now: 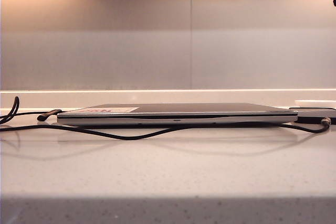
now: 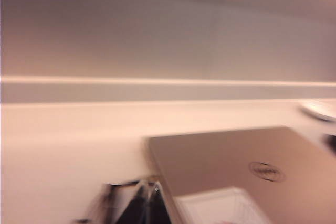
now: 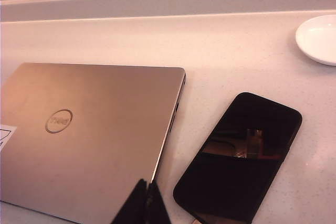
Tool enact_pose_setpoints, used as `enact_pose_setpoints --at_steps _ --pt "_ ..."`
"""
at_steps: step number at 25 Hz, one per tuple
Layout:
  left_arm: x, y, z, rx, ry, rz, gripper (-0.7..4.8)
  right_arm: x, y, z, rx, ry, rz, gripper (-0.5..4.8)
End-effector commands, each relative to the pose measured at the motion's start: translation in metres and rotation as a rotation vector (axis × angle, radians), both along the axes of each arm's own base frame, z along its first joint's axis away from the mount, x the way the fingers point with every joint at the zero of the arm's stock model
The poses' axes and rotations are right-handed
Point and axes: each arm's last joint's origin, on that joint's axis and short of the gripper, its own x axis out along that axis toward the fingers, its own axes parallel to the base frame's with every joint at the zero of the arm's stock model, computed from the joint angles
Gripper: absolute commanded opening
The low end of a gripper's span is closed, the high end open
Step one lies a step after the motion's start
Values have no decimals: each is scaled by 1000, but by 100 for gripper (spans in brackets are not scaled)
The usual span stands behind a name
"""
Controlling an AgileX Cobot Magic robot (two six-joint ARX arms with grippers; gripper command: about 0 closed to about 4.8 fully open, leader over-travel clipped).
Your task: Pick up the charging cable and the phone, plug the charging cable into the charging port on the phone, and finally place them back on the table.
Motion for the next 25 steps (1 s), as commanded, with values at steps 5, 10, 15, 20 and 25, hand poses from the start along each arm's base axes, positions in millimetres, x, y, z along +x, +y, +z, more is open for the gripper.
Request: enact_pose_setpoints --at_steps 5,10,15,20,25 --pt "-8 23 -20 37 -74 214 -6 0 0 4 5 -25 4 -6" --pt "-10 24 -33 37 -93 227 -6 0 0 4 5 -25 4 -6" --pt "-8 24 -44 47 -51 226 -6 0 0 4 5 -25 4 -6" --pt "-8 24 -47 88 -29 229 -6 0 0 4 5 -25 4 -6" --pt "-7 24 -49 121 -9 230 -6 0 0 4 5 -25 4 -6"
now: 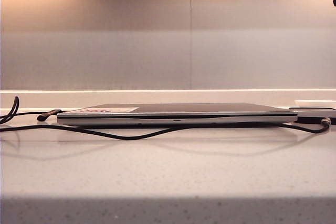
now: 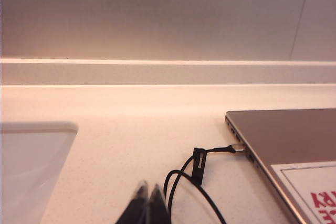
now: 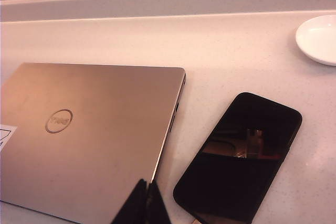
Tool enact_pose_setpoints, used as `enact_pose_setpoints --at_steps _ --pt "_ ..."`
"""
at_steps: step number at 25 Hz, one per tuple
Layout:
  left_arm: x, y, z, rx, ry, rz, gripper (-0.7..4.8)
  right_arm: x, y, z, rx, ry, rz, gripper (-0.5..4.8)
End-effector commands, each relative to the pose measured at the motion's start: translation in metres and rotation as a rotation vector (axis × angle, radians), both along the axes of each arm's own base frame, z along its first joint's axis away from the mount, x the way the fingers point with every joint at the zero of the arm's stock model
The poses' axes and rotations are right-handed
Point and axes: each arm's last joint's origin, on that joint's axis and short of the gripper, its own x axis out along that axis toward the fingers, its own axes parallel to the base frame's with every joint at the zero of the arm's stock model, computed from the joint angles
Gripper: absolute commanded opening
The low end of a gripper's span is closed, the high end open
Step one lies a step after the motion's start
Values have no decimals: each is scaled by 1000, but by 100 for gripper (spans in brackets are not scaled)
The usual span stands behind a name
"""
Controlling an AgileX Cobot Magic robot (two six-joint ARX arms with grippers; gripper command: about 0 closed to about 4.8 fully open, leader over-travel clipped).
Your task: Pick up the charging cable and the phone, plug the charging cable into the charging port on the phone, and finally place them back on the table.
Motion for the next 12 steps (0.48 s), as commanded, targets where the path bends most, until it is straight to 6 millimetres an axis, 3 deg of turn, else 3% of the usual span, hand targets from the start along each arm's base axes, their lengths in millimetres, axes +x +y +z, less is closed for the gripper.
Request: enact_pose_setpoints --at_steps 1,12 --pt "0 0 -1 41 8 0 -6 0 0 4 5 -25 4 -6" --pt "0 0 0 53 4 1 -6 0 0 4 5 -25 4 -6"
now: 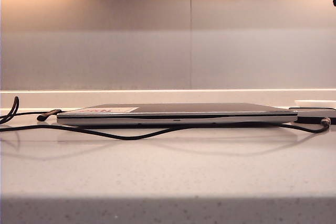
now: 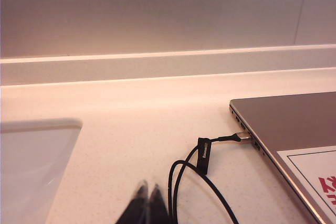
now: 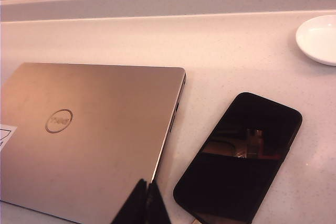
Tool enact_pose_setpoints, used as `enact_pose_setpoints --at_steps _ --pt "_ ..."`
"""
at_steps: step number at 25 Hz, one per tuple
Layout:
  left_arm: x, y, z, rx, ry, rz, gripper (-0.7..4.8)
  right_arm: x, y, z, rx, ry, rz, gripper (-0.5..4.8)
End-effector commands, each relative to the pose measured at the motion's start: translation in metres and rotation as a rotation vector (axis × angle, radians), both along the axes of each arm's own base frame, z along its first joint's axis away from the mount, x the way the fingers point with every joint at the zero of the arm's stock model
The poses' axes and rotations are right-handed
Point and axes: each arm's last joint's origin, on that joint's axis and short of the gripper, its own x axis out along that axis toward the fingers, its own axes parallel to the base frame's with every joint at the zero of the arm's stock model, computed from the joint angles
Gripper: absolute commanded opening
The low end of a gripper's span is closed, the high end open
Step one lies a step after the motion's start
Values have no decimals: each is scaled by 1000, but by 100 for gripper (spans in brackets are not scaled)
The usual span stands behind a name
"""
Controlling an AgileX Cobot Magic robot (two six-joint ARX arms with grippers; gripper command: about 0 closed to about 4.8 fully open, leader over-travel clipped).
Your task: Pick up the charging cable and the phone, plug the charging cable into the charging port on the phone, and finally place them back on the table.
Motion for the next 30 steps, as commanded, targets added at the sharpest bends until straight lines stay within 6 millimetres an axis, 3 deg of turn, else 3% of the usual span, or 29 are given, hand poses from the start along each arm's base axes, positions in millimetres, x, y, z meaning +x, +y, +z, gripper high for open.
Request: enact_pose_setpoints --at_steps 1,15,20,30 --pt "0 0 2 -2 -15 -3 -6 0 0 4 5 -25 4 -6" --pt "0 0 2 -2 -15 -3 -6 -1 0 4 5 -31 3 -6" --pt "0 0 2 -2 -15 -3 -6 -12 -7 6 -97 -135 -175 -6" --pt "0 0 2 -2 -15 -3 -6 -34 -10 -50 -115 -502 -228 -6"
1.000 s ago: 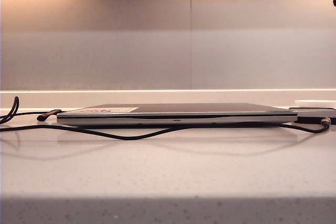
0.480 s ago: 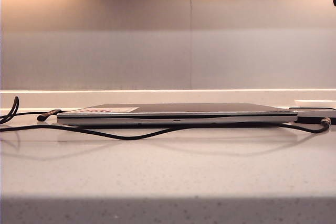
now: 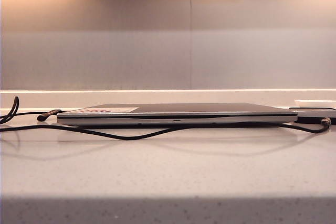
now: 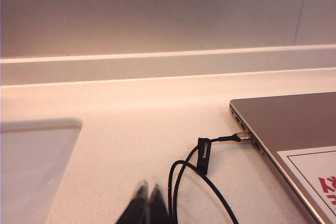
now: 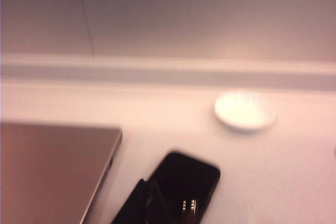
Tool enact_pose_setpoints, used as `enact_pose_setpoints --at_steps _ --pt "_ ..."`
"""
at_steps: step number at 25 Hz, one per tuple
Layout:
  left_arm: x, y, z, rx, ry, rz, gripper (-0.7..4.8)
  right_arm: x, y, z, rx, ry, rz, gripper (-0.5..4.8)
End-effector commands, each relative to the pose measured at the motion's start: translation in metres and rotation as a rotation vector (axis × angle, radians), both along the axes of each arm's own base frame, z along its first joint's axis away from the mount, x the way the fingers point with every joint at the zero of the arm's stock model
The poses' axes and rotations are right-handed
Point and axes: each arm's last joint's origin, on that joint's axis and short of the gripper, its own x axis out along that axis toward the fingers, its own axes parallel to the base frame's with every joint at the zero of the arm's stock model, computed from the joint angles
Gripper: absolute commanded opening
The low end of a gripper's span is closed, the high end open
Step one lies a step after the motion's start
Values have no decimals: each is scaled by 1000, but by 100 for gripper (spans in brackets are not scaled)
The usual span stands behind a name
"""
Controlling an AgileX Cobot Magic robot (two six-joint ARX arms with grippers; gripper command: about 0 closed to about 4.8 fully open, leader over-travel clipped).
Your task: Pick up the charging cable and the phone, plug the charging cable into the charging port on the phone, and finally place them back on the table.
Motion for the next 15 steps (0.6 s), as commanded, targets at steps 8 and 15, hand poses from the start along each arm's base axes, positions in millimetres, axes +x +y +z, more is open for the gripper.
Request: enact_pose_setpoints --at_steps 8,15 --pt "0 0 2 -1 -15 -3 -6 -23 -3 -41 6 -206 -37 -6" --pt "0 0 2 -1 -15 -3 -6 -25 -5 -70 5 -209 -48 -6"
